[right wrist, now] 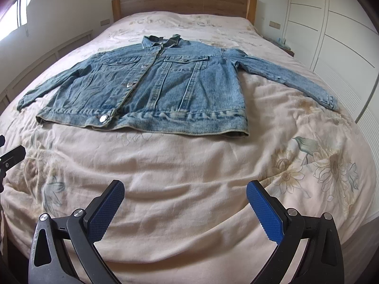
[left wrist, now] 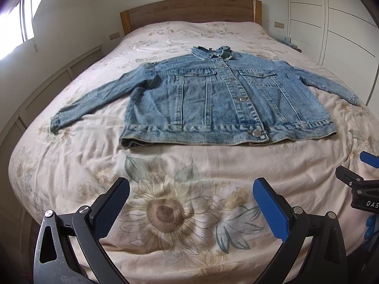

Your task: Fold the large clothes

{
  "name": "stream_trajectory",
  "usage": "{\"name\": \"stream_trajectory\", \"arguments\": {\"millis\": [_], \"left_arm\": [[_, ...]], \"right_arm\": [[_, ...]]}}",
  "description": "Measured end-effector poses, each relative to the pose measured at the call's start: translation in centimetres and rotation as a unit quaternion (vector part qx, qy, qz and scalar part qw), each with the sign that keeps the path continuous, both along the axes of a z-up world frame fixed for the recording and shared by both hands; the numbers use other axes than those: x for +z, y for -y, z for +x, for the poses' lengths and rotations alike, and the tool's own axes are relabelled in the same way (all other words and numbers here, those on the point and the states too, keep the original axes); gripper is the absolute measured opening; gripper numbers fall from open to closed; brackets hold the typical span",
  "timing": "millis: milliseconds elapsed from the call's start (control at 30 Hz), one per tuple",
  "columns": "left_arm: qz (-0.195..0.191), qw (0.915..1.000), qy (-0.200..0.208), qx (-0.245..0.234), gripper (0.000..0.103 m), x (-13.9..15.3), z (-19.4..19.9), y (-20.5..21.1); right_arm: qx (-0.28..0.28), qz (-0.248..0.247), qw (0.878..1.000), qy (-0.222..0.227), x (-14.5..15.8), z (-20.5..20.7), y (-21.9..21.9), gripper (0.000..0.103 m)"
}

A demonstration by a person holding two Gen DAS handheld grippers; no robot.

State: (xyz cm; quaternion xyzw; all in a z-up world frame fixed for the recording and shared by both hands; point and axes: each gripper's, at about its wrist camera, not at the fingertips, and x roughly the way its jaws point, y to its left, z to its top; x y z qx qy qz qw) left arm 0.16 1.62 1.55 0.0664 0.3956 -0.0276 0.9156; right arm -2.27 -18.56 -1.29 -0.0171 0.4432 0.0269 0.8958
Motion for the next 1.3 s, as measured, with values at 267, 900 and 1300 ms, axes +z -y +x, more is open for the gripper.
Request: {"name": "stream_trajectory", "arguments": {"millis": [267,900,1300], "left_arm": [[-0.005,0.9999,0.011,0.003,0.102,0.8,-0.1,-0.4],[-0.019,0.9989,-0.031,0.028,0.102,-1.3,1.3,-2.2],[-0.02,0.9971,-0.069,0.023,0.102,-2.6,2.6,-1.8]], "right_arm": [[-0.01,0.001,1.0,0.018,1.6,0.5,0.6,0.103],[-0.002,-0.014,1.0,0.002,0.7,1.9,-0.1,0.103],[-0.003,-0.009,1.0,-0.022,-1.0,3.0,0.5,0.103]]}}
